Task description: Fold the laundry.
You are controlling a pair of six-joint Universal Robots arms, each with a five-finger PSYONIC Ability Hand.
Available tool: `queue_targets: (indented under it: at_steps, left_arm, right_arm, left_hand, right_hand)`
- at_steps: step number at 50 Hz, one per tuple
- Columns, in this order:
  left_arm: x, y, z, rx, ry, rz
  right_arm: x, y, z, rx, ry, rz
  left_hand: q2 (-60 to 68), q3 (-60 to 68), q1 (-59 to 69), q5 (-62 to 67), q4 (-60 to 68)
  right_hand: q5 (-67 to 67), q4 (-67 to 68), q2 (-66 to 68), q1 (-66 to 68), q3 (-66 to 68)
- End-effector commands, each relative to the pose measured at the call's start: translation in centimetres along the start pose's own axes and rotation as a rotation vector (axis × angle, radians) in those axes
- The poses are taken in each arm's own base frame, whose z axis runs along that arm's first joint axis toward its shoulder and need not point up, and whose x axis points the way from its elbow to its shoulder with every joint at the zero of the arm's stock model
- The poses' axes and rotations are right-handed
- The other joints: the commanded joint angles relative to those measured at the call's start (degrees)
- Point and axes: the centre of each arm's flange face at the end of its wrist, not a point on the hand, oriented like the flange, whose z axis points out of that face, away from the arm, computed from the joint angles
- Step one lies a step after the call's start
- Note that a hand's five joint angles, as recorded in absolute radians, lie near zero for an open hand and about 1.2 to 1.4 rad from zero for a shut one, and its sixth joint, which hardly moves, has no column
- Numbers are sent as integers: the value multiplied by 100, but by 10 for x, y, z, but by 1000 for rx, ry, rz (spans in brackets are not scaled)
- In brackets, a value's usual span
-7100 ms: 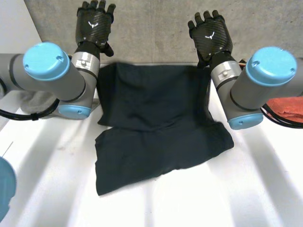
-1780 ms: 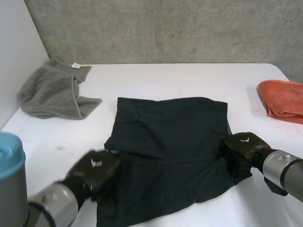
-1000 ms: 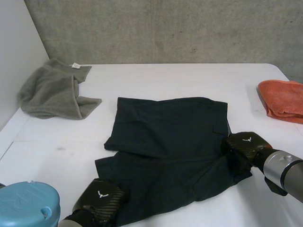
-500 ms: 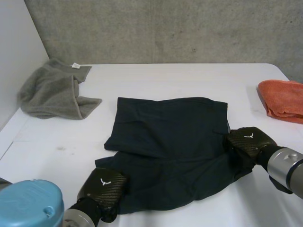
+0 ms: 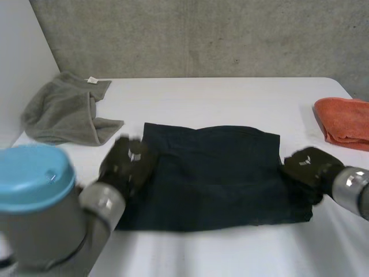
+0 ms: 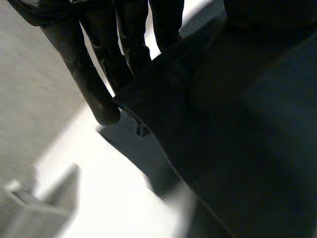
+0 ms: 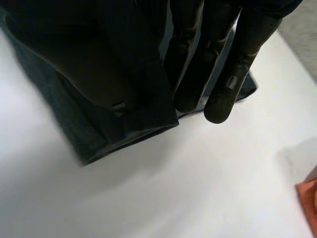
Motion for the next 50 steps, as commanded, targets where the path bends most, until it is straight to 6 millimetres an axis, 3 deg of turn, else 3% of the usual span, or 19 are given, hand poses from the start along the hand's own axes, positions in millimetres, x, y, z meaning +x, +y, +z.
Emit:
queue_targets:
  at_steps: [1,6,11,16,21,22,23,24,25,26,28,31,32,36,42,43,46,50]
  left_arm:
    - [-12,-14,91,158,-131,-9]
    - [-14,-16,140,206,-178,37]
    - [-29,0,200,214,-265,130]
    - [-27,9,234,257,-293,180]
    - [-21,15,256,302,-299,180]
    - [-20,17,257,300,-298,180]
    - [-17,21,258,292,-292,181]
    - [-17,23,258,287,-290,179]
    - [-15,25,258,279,-284,178]
    - [-11,28,256,270,-273,177]
    - [-2,30,248,254,-239,164]
    - [-13,13,230,271,-246,123]
    - [-16,7,224,279,-247,104]
    - [-26,-2,195,274,-231,9]
    - [-34,-12,143,256,-192,-141]
    - [-34,-12,137,252,-187,-157]
    - [-31,-8,115,231,-161,-206]
    - [-27,2,102,201,-143,-238]
  right_arm:
    - [13,-26,46,94,163,3]
    - [26,-38,80,165,262,-15]
    - [41,-43,118,217,359,-37]
    - [52,-40,162,246,453,-83]
    - [59,-39,186,273,535,-124]
    - [58,-41,188,284,542,-123]
    - [57,-42,190,293,548,-123]
    - [56,-45,191,305,564,-126]
    - [57,-46,191,309,571,-122]
    - [57,-48,190,314,576,-118]
    - [57,-56,181,337,579,-99]
    - [64,-70,160,376,594,-57]
    - [69,-78,141,407,600,-20]
    - [70,-84,104,427,569,60]
    - [38,-61,74,276,375,148]
    - [32,-48,70,209,318,202]
    - [24,-26,68,120,246,305]
    - [15,-13,71,123,188,348]
  left_hand:
    - [1144,1201,1486,1277,1134]
    - [1144,1201,1486,1277,1134]
    - [1144,1201,1486,1277,1134]
    - [1144,1201,1486,1277,1134]
    - [1144,1201,1486,1277,1134]
    - [1030,1086,1372,1163,1019]
    - [-1719,-1663,-1377,-1586,-1729]
    - [-3678,-3622,-3336,-3545,-3689]
    - [-5596,-5540,-5254,-5463,-5607]
    - [-5856,-5799,-5514,-5723,-5866]
    - [-5856,-5799,-5514,-5723,-5866]
    - [-5856,-5799,-5514,-5723,-5866]
    - [-5856,-5799,-5514,-5723,-5866]
    - [-5856,-5799,-5514,-5723,-5866]
    - [-5856,-5799,-5514,-5723,-5866]
    - [-5856,-5799,-5514,-5723,-5866]
    - [-5856,-5799,-5514,-5723,-5866]
    - [-5856,-5799,-5514,-5723,-5866]
  right_hand:
    - [1243,1173,1253,2393,1161]
    - [1243,1173,1253,2393,1161]
    - [1243,1173,1253,2393,1161]
    - [1243,1173,1253,2393,1161]
    - [1243,1173,1253,2393,1161]
    - [-616,-687,-606,534,-698]
    - [-3166,-3236,-3156,-2016,-3248]
    - [-5757,-5827,-5747,-4607,-5839]
    - [-5757,-5827,-5747,-4607,-5839]
    - [-5757,-5827,-5747,-4607,-5839]
    - [-5757,-5827,-5747,-4607,-5839]
    - [-5757,-5827,-5747,-4607,-5839]
    - [-5757,-5827,-5747,-4607,-5839]
    - [-5757,-5827,-5747,-4607,-5839]
    - [-5757,-5827,-5747,-4607,-5839]
    - [-5757,-5827,-5747,-4607,-5839]
    - [-5229,-5300,-5219,-4079,-5312]
    - [-4555,-4626,-4546,-3406,-4638]
